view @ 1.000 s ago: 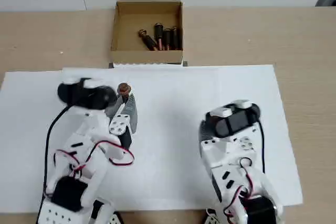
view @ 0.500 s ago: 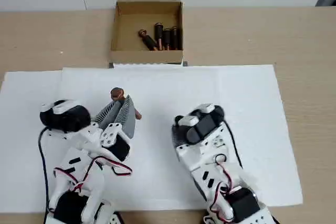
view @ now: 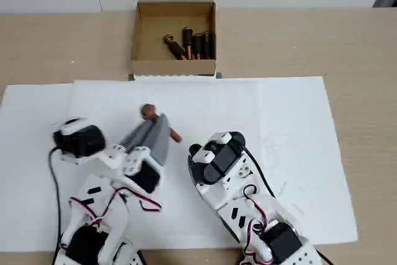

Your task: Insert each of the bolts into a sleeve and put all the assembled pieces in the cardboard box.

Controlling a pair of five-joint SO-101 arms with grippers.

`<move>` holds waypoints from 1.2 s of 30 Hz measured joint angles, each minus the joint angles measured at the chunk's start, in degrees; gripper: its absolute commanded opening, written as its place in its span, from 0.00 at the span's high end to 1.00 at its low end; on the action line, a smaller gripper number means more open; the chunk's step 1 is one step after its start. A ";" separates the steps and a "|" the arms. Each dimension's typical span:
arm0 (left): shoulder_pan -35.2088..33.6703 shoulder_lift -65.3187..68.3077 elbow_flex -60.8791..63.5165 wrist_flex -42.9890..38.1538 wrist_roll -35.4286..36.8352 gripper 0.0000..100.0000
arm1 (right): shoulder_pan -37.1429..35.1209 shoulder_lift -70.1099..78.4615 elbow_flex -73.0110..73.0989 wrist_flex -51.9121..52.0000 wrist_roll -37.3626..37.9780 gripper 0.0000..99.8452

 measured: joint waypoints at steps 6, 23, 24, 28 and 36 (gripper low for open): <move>2.02 -0.09 0.79 -0.09 0.00 1.00 | -1.49 0.00 0.00 -2.29 0.70 1.00; 3.08 -0.44 2.99 -0.18 -0.44 1.00 | -3.25 0.00 0.09 -4.13 3.52 1.00; 3.34 -0.44 2.99 -0.18 -0.70 1.00 | -3.25 0.00 0.09 -4.13 3.52 1.00; 3.78 -0.44 2.99 -0.26 -1.14 1.00 | -3.25 0.00 0.09 -4.13 3.52 1.00; 4.22 -0.35 3.08 2.46 -1.23 1.00 | -1.76 0.09 0.09 -4.22 3.60 1.00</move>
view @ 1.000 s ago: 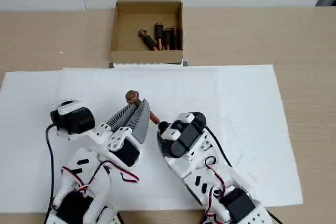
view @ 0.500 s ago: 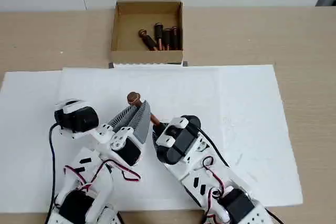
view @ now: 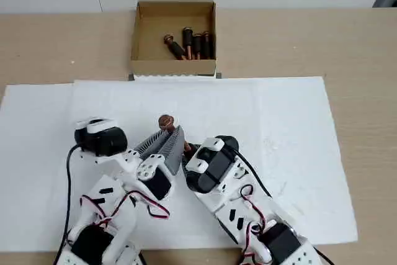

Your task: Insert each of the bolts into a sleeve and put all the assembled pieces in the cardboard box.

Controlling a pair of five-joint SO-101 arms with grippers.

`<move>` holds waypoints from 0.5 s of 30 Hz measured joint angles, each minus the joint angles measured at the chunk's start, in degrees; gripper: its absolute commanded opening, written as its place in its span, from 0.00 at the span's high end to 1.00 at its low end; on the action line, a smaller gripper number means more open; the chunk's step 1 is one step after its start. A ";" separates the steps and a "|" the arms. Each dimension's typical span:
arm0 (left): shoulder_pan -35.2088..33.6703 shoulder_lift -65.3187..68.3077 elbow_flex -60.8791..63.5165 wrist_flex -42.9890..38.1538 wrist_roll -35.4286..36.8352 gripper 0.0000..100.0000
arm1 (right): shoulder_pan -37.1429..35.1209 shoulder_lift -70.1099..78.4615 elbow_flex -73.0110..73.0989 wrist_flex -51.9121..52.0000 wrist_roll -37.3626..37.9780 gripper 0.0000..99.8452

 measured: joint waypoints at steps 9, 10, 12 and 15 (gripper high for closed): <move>2.20 -0.09 -0.09 1.49 -0.62 1.00 | 0.18 0.00 0.00 0.00 1.14 1.00; 2.99 -0.09 -0.09 2.46 -1.49 1.00 | -0.26 0.00 0.00 0.00 2.11 1.00; 4.66 -0.09 0.70 4.40 -2.64 1.00 | -0.70 0.00 -0.09 0.00 3.52 1.00; 5.89 -0.09 1.05 6.59 -3.78 1.00 | -0.88 -0.09 0.00 -0.79 4.22 1.00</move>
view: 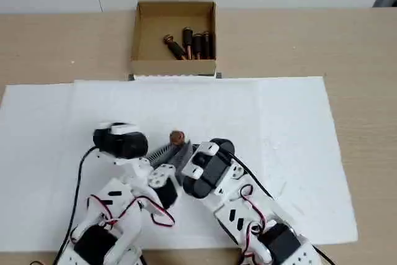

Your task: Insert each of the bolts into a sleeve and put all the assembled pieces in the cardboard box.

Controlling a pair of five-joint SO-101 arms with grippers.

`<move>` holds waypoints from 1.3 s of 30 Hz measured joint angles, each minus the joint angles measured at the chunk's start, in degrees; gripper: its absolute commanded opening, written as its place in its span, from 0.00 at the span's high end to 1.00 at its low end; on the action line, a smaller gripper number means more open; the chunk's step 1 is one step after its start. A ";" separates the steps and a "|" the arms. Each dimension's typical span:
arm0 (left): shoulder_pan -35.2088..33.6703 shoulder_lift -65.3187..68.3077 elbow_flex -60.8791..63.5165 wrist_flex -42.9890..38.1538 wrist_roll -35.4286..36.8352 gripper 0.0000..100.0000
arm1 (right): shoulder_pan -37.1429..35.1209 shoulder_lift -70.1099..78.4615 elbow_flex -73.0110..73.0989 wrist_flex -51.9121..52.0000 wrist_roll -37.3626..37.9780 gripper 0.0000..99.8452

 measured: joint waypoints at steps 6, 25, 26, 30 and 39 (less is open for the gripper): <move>0.09 -0.26 -0.26 2.37 -0.26 0.96 | -0.35 0.09 0.09 -0.18 0.26 1.00; -4.13 0.00 -2.81 3.25 -5.63 0.78 | -0.26 0.09 0.00 -0.53 0.35 1.00; -4.13 0.00 -3.34 3.25 -5.63 0.80 | -0.26 0.09 0.00 -0.53 0.35 1.00; -5.98 0.00 -5.54 3.25 -6.86 0.91 | -0.26 0.09 0.00 -0.53 0.35 1.00; -14.51 0.00 -6.15 3.25 -15.82 0.99 | 0.09 0.09 0.00 -0.53 0.35 1.00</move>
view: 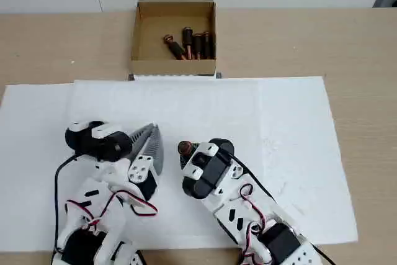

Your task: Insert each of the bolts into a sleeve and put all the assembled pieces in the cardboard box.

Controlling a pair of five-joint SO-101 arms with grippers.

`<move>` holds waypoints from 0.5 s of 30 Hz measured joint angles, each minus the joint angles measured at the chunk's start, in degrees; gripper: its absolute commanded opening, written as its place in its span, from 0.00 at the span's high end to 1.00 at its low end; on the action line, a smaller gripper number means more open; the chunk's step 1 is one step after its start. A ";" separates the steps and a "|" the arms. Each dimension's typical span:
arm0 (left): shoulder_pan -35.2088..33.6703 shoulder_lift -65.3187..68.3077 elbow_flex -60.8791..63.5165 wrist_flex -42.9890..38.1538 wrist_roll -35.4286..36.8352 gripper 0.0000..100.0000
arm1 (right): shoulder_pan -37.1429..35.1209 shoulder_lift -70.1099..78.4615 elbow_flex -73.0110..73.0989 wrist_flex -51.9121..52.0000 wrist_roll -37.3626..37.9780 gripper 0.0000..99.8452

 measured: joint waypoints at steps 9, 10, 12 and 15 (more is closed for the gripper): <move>-8.88 0.00 8.35 0.00 -12.40 0.99 | 7.21 0.00 0.00 0.00 0.00 1.00; -9.49 0.00 9.49 0.00 -13.36 0.99 | 8.00 0.00 0.00 0.00 -0.44 1.00; -10.90 0.00 11.52 0.00 -14.77 0.99 | 10.20 0.00 0.00 -0.09 -2.46 1.00; -12.92 0.00 13.89 0.00 -15.38 0.99 | 14.15 0.00 0.00 -0.09 -5.10 1.00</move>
